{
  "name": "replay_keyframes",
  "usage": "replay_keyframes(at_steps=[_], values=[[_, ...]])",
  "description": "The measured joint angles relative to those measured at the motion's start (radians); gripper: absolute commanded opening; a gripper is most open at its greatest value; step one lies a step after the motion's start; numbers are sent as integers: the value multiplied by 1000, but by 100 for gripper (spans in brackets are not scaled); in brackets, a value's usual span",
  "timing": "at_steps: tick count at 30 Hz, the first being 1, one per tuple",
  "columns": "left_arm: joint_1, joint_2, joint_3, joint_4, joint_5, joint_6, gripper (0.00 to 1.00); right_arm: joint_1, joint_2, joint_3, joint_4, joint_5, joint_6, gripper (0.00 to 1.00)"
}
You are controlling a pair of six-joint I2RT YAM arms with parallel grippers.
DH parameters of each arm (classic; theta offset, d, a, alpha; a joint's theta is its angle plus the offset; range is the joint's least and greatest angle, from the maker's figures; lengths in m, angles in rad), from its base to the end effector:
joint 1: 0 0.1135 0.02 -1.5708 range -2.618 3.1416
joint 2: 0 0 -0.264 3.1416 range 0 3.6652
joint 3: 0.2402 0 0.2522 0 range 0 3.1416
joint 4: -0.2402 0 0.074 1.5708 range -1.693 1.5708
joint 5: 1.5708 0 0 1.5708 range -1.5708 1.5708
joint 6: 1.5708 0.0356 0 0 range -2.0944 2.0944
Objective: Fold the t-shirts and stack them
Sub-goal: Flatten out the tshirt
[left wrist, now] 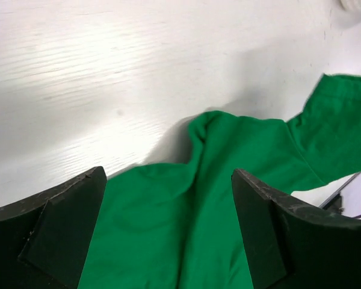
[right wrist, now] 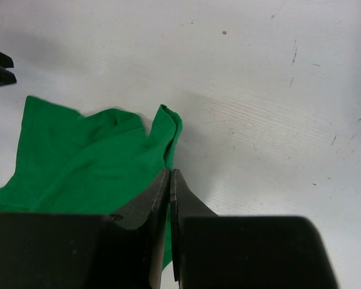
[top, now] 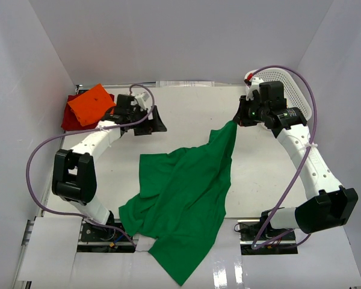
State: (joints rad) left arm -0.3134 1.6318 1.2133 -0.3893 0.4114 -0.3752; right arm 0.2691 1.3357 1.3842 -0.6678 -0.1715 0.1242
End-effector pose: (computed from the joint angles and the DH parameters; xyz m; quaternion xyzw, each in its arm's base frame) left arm 0.3362 -0.1239 0.2552 0.0479 0.9105 -0.3015 0.2791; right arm 0.2771 0.0827 0.3787 -0.1032 0.8805 0.1638 0.4327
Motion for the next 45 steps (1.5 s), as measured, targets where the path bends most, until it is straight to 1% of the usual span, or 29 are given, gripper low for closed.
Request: replay_keyframes(at_steps=[2,4,6,10,15,23,25,29,31,34,40,43,44,45], values=[[88,16,0,-13,54,1,89,-1,0,0,2,-8,0,8],[154,39,0,-30,69,7,81,-1,0,0,5,-14,0,8],[185,64,0,-63,64,16,81,0,0,0,6,-19,-1,8],[171,105,-2,-159,13,35,81,-1,1,0,10,-26,-2,8],[157,106,-49,-212,-49,51,81,-1,1,-8,18,-40,-4,8],[159,107,-109,-240,-167,53,82,-1,0,-52,39,-52,-4,8],[160,115,-110,-237,-169,52,79,-1,0,-57,40,-58,-4,8],[163,137,-109,-229,-158,53,78,-1,-3,-57,42,-64,-4,8],[167,145,-103,-232,-146,53,74,-1,-6,-57,42,-67,-5,8],[169,166,-89,-225,-110,51,64,-1,-11,-58,42,-67,-5,8],[167,194,-78,-212,-47,56,62,-4,-17,-58,42,-68,-8,8],[159,197,-79,-209,-44,56,54,-8,-17,-58,42,-68,-8,8],[158,198,-80,-208,-45,57,50,-8,-17,-58,42,-68,-8,8],[156,200,-82,-208,-44,55,47,-8,-18,-58,42,-69,-8,8]])
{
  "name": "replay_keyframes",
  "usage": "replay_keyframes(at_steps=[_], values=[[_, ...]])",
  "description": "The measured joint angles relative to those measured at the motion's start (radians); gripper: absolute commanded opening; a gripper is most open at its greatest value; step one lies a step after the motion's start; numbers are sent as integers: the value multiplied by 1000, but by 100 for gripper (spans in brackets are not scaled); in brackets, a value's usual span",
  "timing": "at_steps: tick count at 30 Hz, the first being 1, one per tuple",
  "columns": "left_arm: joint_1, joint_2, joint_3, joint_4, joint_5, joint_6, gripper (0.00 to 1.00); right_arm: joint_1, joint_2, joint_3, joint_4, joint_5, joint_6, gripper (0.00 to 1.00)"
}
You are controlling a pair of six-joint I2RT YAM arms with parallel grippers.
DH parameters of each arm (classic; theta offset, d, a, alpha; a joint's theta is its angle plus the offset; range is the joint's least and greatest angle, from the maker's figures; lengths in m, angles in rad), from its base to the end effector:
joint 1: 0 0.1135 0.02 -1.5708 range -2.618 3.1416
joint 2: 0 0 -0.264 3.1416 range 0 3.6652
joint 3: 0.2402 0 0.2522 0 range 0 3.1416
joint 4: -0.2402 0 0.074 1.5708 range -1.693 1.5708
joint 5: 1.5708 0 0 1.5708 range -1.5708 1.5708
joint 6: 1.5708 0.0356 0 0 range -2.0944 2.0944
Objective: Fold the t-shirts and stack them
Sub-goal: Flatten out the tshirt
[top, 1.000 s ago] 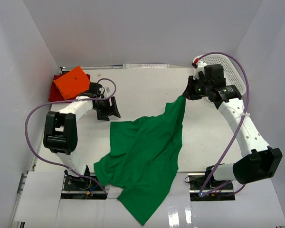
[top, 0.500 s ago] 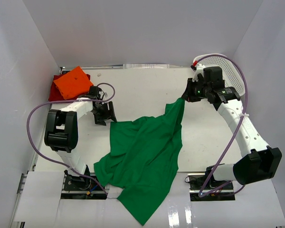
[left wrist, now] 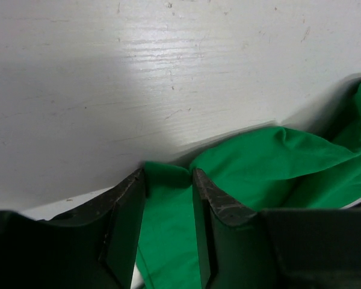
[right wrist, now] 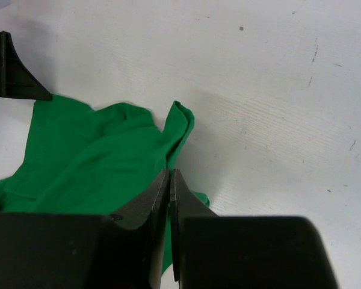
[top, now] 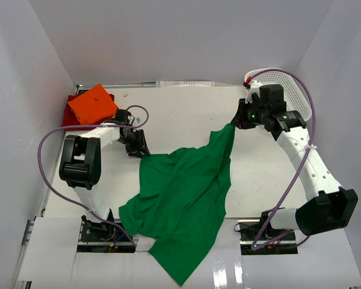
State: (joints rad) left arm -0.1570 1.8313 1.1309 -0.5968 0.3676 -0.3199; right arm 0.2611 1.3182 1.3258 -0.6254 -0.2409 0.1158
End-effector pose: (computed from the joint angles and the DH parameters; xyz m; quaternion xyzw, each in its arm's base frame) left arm 0.3367 -0.0663 0.1534 -0.0544 0.9728 -0.2076 0.0875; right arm 0.2751 0.0823 0.3681 -0.1190 0.8758 0.1902 0.4273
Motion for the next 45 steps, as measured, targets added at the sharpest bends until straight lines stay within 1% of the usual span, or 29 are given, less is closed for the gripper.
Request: replay_keyframes(at_steps=[1,4,5,6,7,11,15,17,18,22,24,27,28,29,30,31,32,33,34,35,36,37,38,39,40,42,44,45], values=[[-2,3,-3,3,1,0,47,0,-1,0,0,-1,0,8],[-5,10,-5,3,8,-3,34,0,-3,0,0,-3,0,8],[-5,13,-5,2,13,-6,27,0,-3,0,0,-4,0,8],[-7,14,-7,2,13,-5,7,0,-3,0,0,-4,0,8],[-7,17,-10,2,14,-8,0,0,-3,0,0,-4,0,8],[-9,31,10,-16,30,-11,0,-4,3,0,2,-1,0,8],[-17,105,126,-85,25,-29,0,-19,84,53,-2,-5,1,8],[-21,177,252,-115,-5,-43,0,-36,165,126,-13,-12,5,8],[-23,219,339,-138,-23,-49,0,-46,214,177,-17,-16,6,8],[-16,382,759,-196,-58,-92,0,-76,413,444,-60,-29,5,8],[-1,444,982,-201,-60,-124,0,-90,510,612,-92,-50,6,8],[35,520,1273,-206,-27,-182,0,-118,642,859,-112,-111,15,8],[55,533,1340,-178,-2,-209,0,-131,685,945,-117,-148,29,8],[76,531,1363,-145,29,-237,0,-151,725,1026,-109,-195,41,8],[82,525,1371,-117,59,-261,0,-168,744,1070,-100,-239,51,8],[119,509,1354,-81,80,-279,0,-188,748,1084,-77,-286,56,8],[142,476,1284,-23,100,-293,0,-204,739,1080,-63,-323,58,8],[163,425,1187,27,120,-305,0,-221,706,1034,-27,-349,58,8],[183,368,1061,90,133,-318,0,-235,646,936,19,-366,57,8],[205,281,881,196,144,-328,0,-244,571,824,60,-379,57,8],[226,190,722,262,153,-344,0,-247,509,684,113,-395,58,8],[245,106,573,325,157,-357,0,-247,403,613,133,-401,60,8],[256,45,492,359,159,-361,0,-245,327,549,148,-417,61,8],[263,-13,441,385,164,-361,0,-244,272,533,154,-428,60,8],[264,-45,437,406,170,-359,0,-242,243,555,161,-446,58,8],[257,-83,489,462,184,-352,0,-253,236,698,177,-495,65,8],[251,-76,634,475,201,-349,0,-293,278,891,206,-546,90,8],[248,-57,734,471,215,-349,0,-321,310,982,232,-571,122,8]])
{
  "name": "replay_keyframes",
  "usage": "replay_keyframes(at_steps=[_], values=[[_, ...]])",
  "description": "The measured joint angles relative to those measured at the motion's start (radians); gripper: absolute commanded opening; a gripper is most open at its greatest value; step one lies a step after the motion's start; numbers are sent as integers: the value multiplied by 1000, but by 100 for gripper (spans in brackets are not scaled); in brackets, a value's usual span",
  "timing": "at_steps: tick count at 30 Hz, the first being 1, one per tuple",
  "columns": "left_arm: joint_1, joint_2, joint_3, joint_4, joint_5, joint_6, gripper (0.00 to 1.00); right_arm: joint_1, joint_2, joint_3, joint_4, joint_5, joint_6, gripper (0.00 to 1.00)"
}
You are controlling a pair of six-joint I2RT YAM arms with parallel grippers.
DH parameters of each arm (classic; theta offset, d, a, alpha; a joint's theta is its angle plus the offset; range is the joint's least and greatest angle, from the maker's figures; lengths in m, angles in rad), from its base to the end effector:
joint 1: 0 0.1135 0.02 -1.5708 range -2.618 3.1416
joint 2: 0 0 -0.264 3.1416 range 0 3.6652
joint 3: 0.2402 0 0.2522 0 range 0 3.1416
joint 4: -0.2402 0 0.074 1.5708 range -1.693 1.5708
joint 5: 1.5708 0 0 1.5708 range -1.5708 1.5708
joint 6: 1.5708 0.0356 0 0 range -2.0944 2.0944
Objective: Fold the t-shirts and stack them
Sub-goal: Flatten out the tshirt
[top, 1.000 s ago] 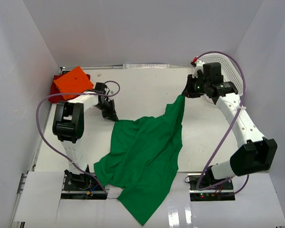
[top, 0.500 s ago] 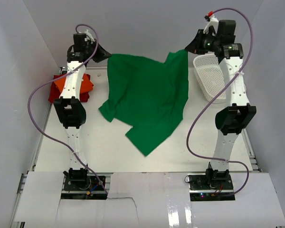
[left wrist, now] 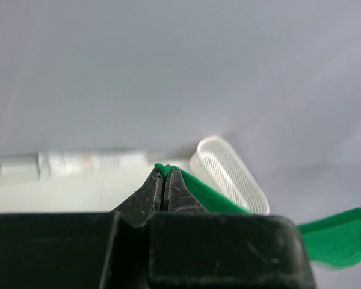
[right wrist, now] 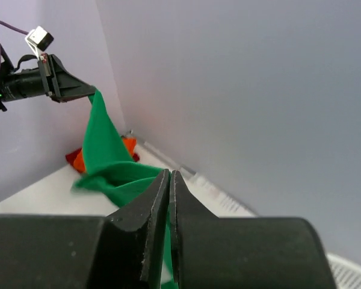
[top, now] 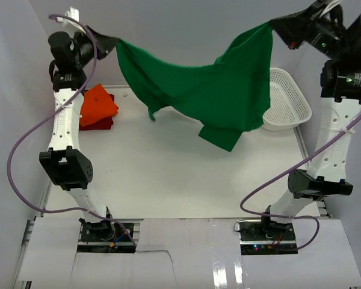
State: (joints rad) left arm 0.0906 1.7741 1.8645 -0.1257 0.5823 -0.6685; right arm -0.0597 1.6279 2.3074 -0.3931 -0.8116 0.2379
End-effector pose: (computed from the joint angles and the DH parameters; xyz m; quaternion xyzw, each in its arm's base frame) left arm 0.4156 0.0181 0.4503 -0.0702 0.7140 -0.3875 0.5789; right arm 0.2834 0.0089 0.6055 -0.2310 0.5911 0.3010 0.7118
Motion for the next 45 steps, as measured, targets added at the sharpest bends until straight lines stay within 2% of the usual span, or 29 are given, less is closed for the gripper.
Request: replay_keyframes(at_steps=[3,5,7,9,12,15,19,22,26,31,35,38,40,42,43,45], values=[[-7,57,245,37,36,-9,0,-71,48,126,112,-76,98,8],[-7,59,306,51,59,-13,0,-96,32,76,184,-103,152,8],[-7,41,311,59,73,-12,0,-105,-23,-44,233,-130,185,8],[-7,3,266,66,79,-8,0,-111,-69,-121,246,-155,210,8],[-7,-133,66,72,69,7,0,-126,-175,-222,245,-165,224,8],[-6,-282,-68,41,52,34,0,-138,-292,-242,248,-175,232,8],[-6,-423,-81,29,40,68,0,-166,-379,-156,295,-204,261,8],[-7,-474,-75,48,42,75,0,-185,-388,-107,360,-220,291,8],[-7,-460,-104,111,49,62,0,-195,-359,-190,393,-227,306,8],[-11,-318,-158,140,48,40,0,-196,-185,-296,370,-214,304,8],[-37,-103,-90,102,29,32,0,-199,41,-281,306,-201,317,8],[-70,129,121,34,26,25,0,-200,259,-66,272,-204,386,8],[-90,318,355,-3,27,13,0,-203,408,131,341,-209,490,8],[-103,499,622,-25,31,-19,0,-208,455,174,447,-212,588,8],[-107,542,675,-18,38,-41,0,-211,455,165,482,-217,626,8],[-108,531,627,9,46,-66,0,-216,434,136,566,-236,671,8]])
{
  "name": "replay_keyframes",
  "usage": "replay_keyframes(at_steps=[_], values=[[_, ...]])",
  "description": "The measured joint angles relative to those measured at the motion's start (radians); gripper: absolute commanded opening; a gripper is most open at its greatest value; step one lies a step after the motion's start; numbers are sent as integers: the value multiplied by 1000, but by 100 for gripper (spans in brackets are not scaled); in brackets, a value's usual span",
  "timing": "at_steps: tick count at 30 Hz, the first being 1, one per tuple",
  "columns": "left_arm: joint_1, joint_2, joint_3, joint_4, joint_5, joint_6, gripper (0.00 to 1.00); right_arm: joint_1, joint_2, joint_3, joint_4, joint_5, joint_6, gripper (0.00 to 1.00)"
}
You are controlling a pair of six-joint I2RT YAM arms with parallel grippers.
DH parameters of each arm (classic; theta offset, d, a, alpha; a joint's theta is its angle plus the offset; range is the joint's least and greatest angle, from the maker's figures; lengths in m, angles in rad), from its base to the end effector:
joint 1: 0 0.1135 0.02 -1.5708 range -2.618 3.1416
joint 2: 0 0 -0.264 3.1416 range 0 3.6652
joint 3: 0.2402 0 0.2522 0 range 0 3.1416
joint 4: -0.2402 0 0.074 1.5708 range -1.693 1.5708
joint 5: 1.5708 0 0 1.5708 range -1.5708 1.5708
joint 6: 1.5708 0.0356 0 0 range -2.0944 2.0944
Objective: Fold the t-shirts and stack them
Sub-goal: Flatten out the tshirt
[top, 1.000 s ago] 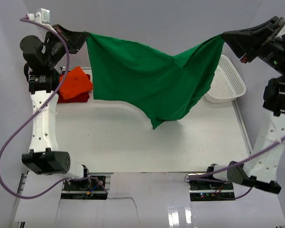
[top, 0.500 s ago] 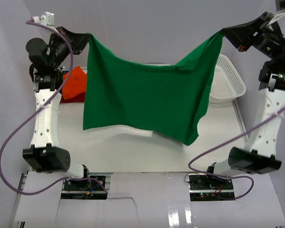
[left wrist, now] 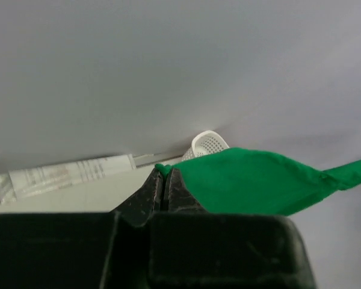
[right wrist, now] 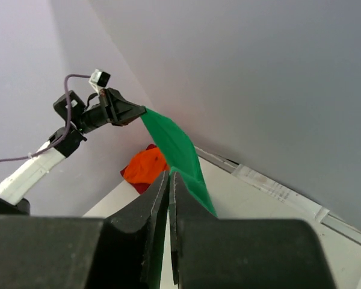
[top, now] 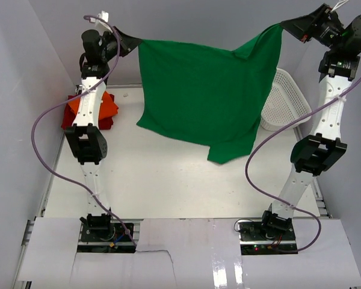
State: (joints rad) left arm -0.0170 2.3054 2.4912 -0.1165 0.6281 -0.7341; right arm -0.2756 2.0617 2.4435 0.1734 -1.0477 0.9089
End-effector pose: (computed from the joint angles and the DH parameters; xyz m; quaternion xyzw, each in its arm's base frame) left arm 0.5287 -0.0299 0.4207 -0.0162 0.6868 -0.4511 0.5697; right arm 0.4197 -0.0866 0.5417 -0.1276 0.5933 0.4667 0.6433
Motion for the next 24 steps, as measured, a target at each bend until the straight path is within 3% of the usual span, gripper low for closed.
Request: replay_keyframes(at_steps=[3,7,11,15,19,24], values=[[7,-188,-326,103,-9,7,0,-5,-119,-145,83,-28,1,8],[14,-610,-914,280,-32,19,0,-6,-468,-615,226,-34,-32,8],[15,-961,-1308,420,-41,22,0,15,-808,-1073,271,-19,-128,8],[13,-1103,-1483,356,-37,58,0,104,-975,-1372,72,93,-295,8],[14,-1145,-1582,135,-49,107,0,232,-1014,-1486,-241,259,-426,8],[15,-1285,-1629,-156,-48,148,0,343,-1248,-1570,-523,360,-469,8]])
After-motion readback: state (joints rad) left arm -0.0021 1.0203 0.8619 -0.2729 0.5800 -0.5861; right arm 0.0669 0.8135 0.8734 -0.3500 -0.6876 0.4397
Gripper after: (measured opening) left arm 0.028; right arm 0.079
